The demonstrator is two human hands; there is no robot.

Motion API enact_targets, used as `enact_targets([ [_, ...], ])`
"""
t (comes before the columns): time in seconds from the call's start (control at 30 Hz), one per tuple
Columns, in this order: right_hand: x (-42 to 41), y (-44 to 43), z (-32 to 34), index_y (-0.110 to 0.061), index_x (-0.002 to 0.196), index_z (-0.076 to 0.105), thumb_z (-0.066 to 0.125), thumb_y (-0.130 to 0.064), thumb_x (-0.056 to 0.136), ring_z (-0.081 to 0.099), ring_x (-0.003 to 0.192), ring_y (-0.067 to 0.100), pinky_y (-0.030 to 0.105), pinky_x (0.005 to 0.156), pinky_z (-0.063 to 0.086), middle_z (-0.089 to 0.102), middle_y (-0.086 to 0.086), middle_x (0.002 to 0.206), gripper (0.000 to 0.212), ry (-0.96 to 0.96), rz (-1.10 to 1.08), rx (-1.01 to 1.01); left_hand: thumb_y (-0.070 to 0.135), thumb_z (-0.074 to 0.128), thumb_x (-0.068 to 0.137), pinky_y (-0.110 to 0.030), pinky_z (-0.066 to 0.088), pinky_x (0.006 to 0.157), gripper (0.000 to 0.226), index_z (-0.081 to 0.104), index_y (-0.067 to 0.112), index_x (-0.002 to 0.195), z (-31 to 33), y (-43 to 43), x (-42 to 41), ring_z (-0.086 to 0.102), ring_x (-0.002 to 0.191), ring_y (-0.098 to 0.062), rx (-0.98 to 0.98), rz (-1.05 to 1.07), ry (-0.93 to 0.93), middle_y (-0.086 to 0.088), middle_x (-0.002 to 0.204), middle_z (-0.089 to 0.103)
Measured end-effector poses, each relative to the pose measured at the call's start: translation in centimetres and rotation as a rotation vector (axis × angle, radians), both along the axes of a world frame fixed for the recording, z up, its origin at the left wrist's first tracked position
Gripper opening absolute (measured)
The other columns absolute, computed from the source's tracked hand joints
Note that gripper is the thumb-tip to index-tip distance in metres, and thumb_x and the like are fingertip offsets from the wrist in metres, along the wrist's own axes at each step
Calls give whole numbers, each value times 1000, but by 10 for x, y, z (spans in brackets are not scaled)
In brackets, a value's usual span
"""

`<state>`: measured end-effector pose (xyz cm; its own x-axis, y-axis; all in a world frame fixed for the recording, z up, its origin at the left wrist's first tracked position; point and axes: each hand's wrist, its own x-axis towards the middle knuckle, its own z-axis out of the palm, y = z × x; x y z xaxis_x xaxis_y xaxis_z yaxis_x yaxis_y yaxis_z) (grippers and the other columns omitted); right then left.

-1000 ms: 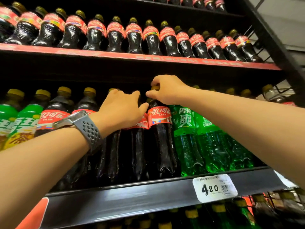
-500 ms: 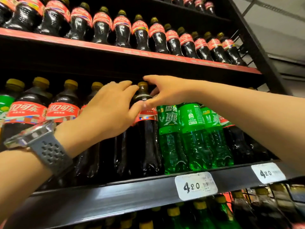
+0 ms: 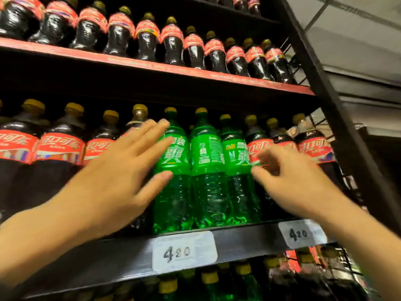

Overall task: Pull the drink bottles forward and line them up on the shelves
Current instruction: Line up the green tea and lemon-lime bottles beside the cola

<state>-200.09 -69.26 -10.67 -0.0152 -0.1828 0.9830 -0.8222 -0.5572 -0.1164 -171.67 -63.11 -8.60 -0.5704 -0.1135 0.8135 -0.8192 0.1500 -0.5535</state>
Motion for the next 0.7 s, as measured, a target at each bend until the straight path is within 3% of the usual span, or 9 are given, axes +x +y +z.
enact_targets([
  [0.17, -1, -32, -50, -28, 126, 47, 57, -54, 82, 47, 112, 10, 30, 91, 42, 50, -11, 115, 52, 8, 5, 113, 55, 17, 98, -40, 13, 119, 58, 29, 30, 148, -34, -17, -63, 3, 147, -16, 104, 122, -211, 9, 158, 14],
  [0.23, 2, -31, -49, -28, 125, 48, 56, -51, 84, 45, 111, 9, 29, 90, 42, 49, -13, 112, 48, 21, 40, 32, 55, 11, 98, -46, 9, 117, 58, 26, 32, 149, -37, -23, -74, -1, 147, -20, 105, 211, -196, 10, 158, 12],
  [0.3, 9, -25, -45, -28, 121, 53, 56, -43, 86, 46, 106, 7, 27, 89, 41, 49, -14, 109, 38, 63, 92, -62, 59, 3, 95, -39, -6, 119, 61, 12, 35, 150, -40, -29, -74, -18, 144, -14, 134, 217, -172, 14, 158, -3],
  [0.33, 14, -22, -42, -28, 119, 54, 55, -39, 88, 47, 103, 6, 26, 89, 41, 49, -15, 108, 33, 80, 126, -84, 60, 4, 95, -36, -5, 119, 62, 10, 34, 151, -42, -30, -72, -19, 144, -11, 140, 202, -150, 13, 158, -6],
  [0.4, 22, -18, -42, -30, 115, 55, 52, -36, 90, 48, 100, 5, 24, 88, 41, 50, -18, 106, 26, 110, 185, -103, 61, 12, 96, -31, 7, 116, 66, 20, 26, 151, -45, -23, -68, -3, 146, -9, 138, 176, -64, 8, 160, 4],
  [0.53, 33, -20, -54, -37, 125, 46, 43, -36, 93, 40, 108, -2, 11, 90, 29, 49, -24, 114, 33, 195, 270, -72, 61, 20, 96, -28, 22, 107, 68, 58, 16, 130, -53, -11, -64, 38, 136, -17, 103, 274, 30, 0, 139, 52],
  [0.6, 35, -22, -58, -40, 131, 41, 40, -35, 93, 38, 111, -3, 10, 90, 28, 50, -25, 118, 39, 186, 301, -49, 60, 21, 95, -30, 24, 105, 69, 61, 14, 127, -58, -11, -65, 42, 134, -20, 120, 322, 20, -1, 134, 56],
  [0.7, 36, -22, -60, -42, 133, 40, 38, -36, 91, 43, 103, -1, 14, 82, 32, 51, -24, 104, 42, 146, 316, -43, 58, 22, 96, -29, 24, 106, 67, 61, 13, 127, -62, -12, -69, 44, 132, -18, 126, 289, 36, 0, 134, 57],
])
